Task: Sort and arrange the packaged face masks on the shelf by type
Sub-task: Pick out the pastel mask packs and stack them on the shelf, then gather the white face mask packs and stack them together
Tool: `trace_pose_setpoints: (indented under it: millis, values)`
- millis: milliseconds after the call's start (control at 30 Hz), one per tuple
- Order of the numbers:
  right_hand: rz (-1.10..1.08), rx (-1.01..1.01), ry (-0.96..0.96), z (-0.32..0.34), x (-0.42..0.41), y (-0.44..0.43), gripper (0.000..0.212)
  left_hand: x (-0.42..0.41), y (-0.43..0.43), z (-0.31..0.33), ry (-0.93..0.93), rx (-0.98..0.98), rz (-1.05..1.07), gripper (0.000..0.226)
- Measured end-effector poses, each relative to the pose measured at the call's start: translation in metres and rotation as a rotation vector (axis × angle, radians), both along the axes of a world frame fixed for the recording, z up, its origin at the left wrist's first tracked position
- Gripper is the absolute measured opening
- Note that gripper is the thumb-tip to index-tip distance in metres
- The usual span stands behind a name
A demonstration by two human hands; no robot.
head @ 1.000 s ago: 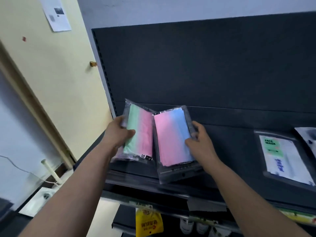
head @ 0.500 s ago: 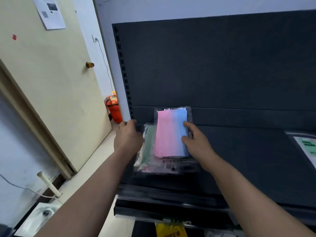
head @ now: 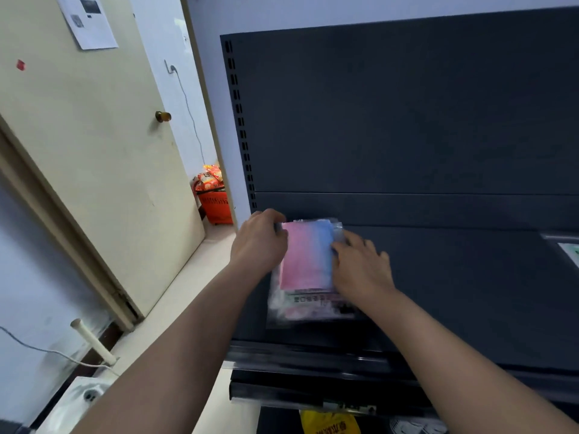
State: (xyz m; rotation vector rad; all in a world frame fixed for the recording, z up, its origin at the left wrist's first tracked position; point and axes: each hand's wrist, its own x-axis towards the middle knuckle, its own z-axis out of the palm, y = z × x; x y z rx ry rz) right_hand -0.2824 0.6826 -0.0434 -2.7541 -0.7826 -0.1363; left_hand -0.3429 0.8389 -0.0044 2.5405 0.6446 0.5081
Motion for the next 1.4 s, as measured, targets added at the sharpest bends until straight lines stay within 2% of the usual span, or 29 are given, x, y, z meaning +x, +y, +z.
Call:
trace_pose_setpoints:
  millis: [100,400,800,1067,1200,1400]
  values:
    - [0.01,-0.059,-0.127,0.003,0.011,-0.022,0.04,0.016,-0.019,0.003,-0.003,0.022,-0.09,0.032]
    - [-0.21,-0.23,-0.069,-0.002,0.037,-0.162,0.054,0.088,-0.143,-0.004,0.01,0.002,-0.394,0.026]
    - [-0.439,-0.178,-0.045,-0.009,0.074,-0.388,0.046,0.151,-0.354,-0.029,0.177,0.004,-0.626,0.027]
    - [-0.393,-0.126,-0.042,-0.018,0.099,-0.482,0.044,0.195,-0.464,-0.047,0.248,0.188,-0.688,0.042]
    - [-0.303,-0.081,-0.007,-0.017,0.109,-0.494,0.046,0.209,-0.477,-0.06,0.395,0.328,-0.769,0.049]
    - [-0.152,-0.028,0.005,-0.023,0.123,-0.468,0.044,0.192,-0.449,-0.067,0.413,0.315,-0.587,0.036]
